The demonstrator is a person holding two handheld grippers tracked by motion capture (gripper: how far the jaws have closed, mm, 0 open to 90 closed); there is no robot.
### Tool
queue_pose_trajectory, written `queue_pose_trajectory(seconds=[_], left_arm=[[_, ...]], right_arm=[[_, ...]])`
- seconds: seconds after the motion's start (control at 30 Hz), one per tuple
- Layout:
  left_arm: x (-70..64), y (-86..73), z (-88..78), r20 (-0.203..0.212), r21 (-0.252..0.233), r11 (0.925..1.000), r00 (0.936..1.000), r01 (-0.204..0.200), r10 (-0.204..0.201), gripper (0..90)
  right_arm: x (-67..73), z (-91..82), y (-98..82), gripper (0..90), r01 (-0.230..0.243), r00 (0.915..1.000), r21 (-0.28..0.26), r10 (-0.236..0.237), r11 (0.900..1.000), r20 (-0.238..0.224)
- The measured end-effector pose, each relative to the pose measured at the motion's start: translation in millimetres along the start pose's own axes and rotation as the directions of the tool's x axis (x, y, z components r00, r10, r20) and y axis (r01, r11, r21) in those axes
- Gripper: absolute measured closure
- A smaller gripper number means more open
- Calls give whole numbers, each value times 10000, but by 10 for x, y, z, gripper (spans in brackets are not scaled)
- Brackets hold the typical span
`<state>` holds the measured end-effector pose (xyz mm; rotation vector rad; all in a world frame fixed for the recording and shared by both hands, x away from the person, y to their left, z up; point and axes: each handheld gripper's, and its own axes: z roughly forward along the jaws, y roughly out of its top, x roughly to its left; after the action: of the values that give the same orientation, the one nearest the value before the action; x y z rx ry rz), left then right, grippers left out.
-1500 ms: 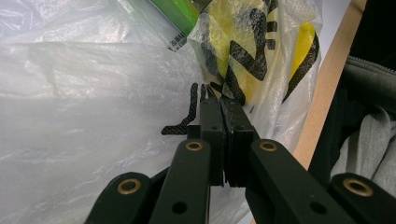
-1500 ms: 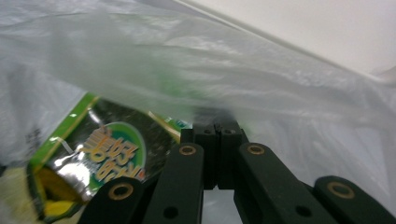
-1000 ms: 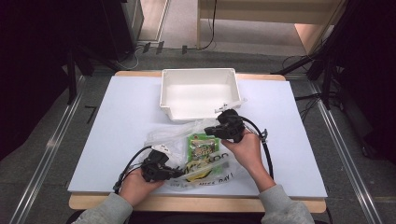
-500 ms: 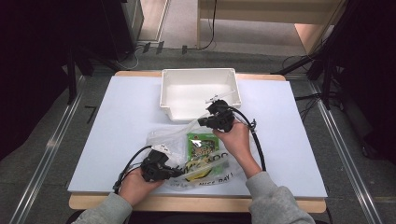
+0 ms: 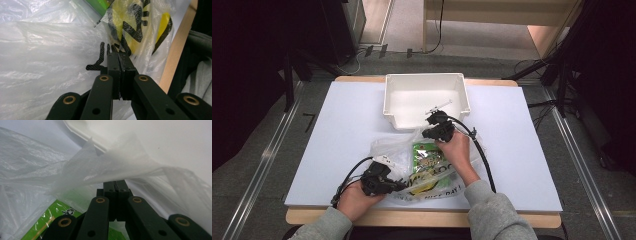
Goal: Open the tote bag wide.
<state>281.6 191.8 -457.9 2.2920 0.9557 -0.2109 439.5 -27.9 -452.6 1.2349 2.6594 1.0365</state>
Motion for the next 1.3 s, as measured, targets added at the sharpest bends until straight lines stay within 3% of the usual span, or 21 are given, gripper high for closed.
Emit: queue_pose_trajectory(seconds=[0.3,0.43,0.5,0.67,0.8,1.0,1.3], left_arm=[[-76,218,-199,102,-919,9958,9999,16,-6,900],[-75,313,-200,-7,-1099,9939,10000,-21,20,900],[-71,400,-169,-317,-1321,9910,9994,-204,163,900],[16,466,-52,-801,-1255,9918,9967,-223,123,900],[52,468,27,-1052,-1085,9935,9942,-349,234,900],[116,367,124,-927,-772,9970,9957,-113,41,900],[-52,111,72,-416,-305,9991,9987,-297,285,900]], right_arm=[[37,91,-27,900,200,9998,311,-203,9993,78],[34,98,-26,900,191,9998,256,-192,9995,42],[33,99,-28,900,202,9998,237,-203,9995,35],[34,99,-31,900,206,9998,235,-206,9995,1],[35,97,-34,900,141,9999,248,-141,9996,16],[31,96,-37,900,73,10000,232,-72,9997,-29],[29,100,-36,900,44,10000,206,-45,9998,6]])
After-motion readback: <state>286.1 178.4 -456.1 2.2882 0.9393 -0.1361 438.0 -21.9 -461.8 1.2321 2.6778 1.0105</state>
